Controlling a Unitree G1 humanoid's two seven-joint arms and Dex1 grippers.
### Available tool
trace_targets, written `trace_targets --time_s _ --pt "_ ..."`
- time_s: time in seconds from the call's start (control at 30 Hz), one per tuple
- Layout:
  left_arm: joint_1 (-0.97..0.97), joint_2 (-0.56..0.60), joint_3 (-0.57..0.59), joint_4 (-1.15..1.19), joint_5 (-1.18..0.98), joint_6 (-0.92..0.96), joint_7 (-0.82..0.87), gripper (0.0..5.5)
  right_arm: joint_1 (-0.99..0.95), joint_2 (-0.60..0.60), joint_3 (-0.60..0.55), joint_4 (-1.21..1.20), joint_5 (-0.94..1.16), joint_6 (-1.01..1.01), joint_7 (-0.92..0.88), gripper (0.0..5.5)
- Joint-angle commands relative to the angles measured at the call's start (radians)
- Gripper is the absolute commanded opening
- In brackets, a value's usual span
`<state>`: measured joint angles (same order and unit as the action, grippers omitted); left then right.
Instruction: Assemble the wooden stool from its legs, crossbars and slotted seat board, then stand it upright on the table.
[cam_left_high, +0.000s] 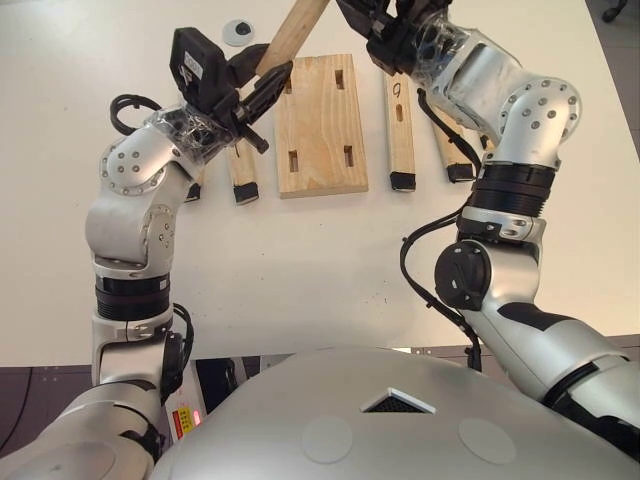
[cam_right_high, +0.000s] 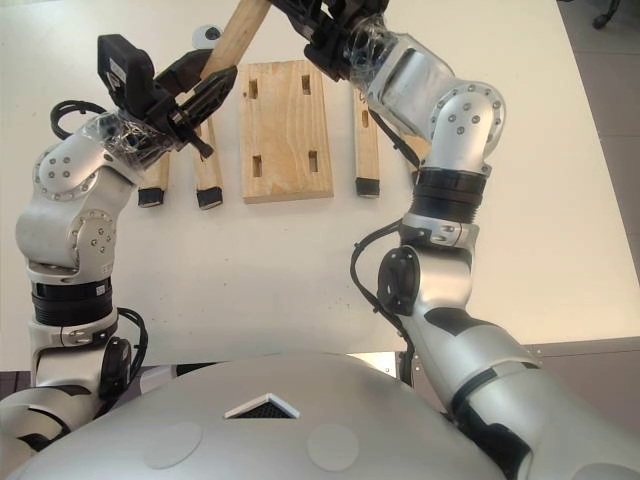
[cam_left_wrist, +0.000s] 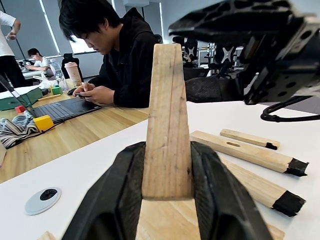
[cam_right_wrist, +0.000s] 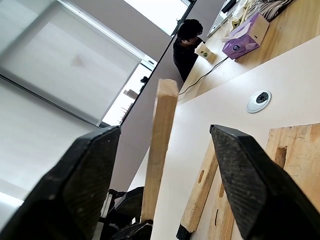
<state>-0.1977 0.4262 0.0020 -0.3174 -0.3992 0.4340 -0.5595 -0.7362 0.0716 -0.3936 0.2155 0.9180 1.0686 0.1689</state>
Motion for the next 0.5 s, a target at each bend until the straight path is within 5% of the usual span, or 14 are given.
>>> trace_targets --time_s 0.03,0.5 --pt "0.016 0.012 -0.012 -0.007 0.006 0.008 -0.018 1.25 -0.009 0.018 -0.028 0.018 0.048 -0.008 -0.021 2.69" --pt "0.001 -0.003 -0.001 0.005 -0.008 0.021 -0.017 1.25 -0.005 0.022 -0.033 0.037 0.111 -0.02 -0.071 0.44"
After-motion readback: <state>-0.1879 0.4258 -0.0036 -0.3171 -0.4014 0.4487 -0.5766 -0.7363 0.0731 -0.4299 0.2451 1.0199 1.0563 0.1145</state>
